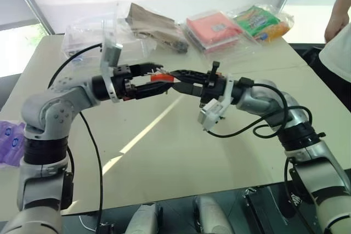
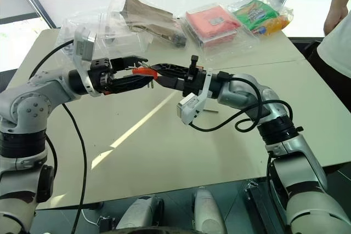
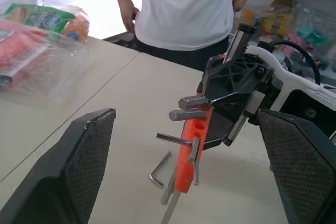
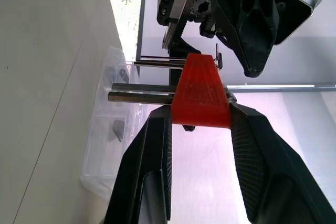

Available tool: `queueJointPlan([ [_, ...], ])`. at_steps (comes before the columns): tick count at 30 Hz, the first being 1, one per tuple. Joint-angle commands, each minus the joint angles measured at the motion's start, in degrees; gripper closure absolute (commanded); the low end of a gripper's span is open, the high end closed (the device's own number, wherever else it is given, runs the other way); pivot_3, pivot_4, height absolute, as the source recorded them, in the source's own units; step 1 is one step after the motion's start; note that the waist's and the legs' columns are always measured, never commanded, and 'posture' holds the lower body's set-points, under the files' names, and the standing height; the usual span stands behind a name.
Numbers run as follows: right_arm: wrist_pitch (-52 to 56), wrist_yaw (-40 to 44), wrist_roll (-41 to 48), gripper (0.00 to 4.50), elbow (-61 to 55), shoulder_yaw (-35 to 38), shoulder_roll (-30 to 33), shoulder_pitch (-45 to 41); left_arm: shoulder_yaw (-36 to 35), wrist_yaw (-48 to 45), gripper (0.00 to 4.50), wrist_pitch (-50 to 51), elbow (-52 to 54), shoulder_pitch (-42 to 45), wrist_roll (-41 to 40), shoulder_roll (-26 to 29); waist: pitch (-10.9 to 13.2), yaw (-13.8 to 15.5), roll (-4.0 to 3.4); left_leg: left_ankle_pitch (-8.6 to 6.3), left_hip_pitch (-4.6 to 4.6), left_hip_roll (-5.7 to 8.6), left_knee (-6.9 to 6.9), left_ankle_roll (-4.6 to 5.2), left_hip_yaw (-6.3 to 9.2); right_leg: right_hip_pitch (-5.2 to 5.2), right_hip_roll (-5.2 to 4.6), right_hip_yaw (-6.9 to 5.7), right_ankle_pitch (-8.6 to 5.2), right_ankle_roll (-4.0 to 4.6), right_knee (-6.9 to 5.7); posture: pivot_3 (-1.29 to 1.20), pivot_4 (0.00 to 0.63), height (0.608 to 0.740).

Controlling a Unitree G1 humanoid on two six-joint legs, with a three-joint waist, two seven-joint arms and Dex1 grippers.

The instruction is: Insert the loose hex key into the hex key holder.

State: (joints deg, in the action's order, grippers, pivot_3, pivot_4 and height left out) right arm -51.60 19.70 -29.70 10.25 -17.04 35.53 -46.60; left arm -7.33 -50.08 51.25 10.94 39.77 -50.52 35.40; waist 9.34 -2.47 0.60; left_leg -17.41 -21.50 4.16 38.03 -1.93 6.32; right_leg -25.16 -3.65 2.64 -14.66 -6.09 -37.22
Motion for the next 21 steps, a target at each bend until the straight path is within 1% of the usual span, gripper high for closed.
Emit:
queueJointPlan([
  [1,0.0,-0.23,0.85,3.51,-2.39,1.65,-0.03,-1.05,-0.66,-0.08,0.0,0.03,0.54,1.33,-0.86,0.02,0.0,0.02,0.0,0.0,0.0,0.0,0.0,0.0,0.0,0.0,0.0,0.0,0.0,0.0,0.0,0.0,0.15,0.74],
  [9,0.44,0.42,1.48,3.51,-3.13,1.72,-0.2,-1.48,0.24,-0.62,0.0,-0.61,0.16,0.87,0.28,-0.21,0.0,0.01,0.0,0.0,0.0,0.0,0.0,0.0,0.0,0.0,0.0,0.0,0.0,0.0,0.0,0.0,0.15,0.74],
  [12,0.58,0.58,1.66,3.51,-3.36,1.84,-0.25,-1.63,0.41,-0.86,0.79,-0.56,0.1,0.7,0.37,-0.12,0.0,0.04,0.0,0.0,0.0,0.0,0.0,0.0,0.0,0.0,0.0,0.0,0.0,0.0,0.0,0.0,0.15,0.74],
  [13,0.6,0.63,1.7,3.51,-3.36,1.88,-0.27,-1.7,0.5,-0.96,1.43,-0.66,0.03,0.64,0.49,-0.1,0.0,0.03,0.0,0.0,0.0,0.0,0.01,0.0,0.0,0.0,0.0,0.0,0.0,0.0,0.0,0.0,0.15,0.74],
  [14,0.61,0.68,1.69,3.51,-3.39,1.92,-0.25,-1.75,0.63,-1.09,1.74,-0.77,-0.02,0.55,0.66,-0.02,0.0,0.02,0.0,0.0,0.0,0.0,0.0,0.0,0.0,0.0,0.0,0.0,0.0,0.0,0.0,0.0,0.15,0.74],
  [18,0.7,0.84,1.84,3.51,-3.54,2.04,-0.09,-1.92,1.08,-1.56,3.97,-1.18,-0.22,0.24,1.4,0.12,0.0,0.03,0.0,0.0,0.0,0.0,0.0,0.0,0.0,0.0,0.0,0.0,0.0,0.0,0.0,0.0,0.15,0.74],
  [19,0.79,0.89,1.92,3.51,-3.6,2.05,-0.09,-1.95,1.19,-1.68,4.37,-1.27,-0.23,0.2,1.56,0.15,0.0,0.02,0.0,0.0,0.0,0.0,0.01,0.0,0.0,0.0,0.0,0.0,0.0,0.0,0.0,0.0,0.15,0.74],
  [21,0.96,1.06,2.1,3.51,-3.7,2.09,-0.14,-2.0,1.37,-1.84,4.45,-1.47,-0.3,0.14,1.98,0.1,0.0,0.01,0.0,0.0,0.0,0.0,0.0,0.0,-0.01,0.0,0.0,0.01,0.0,0.0,0.0,0.0,0.15,0.74],
])
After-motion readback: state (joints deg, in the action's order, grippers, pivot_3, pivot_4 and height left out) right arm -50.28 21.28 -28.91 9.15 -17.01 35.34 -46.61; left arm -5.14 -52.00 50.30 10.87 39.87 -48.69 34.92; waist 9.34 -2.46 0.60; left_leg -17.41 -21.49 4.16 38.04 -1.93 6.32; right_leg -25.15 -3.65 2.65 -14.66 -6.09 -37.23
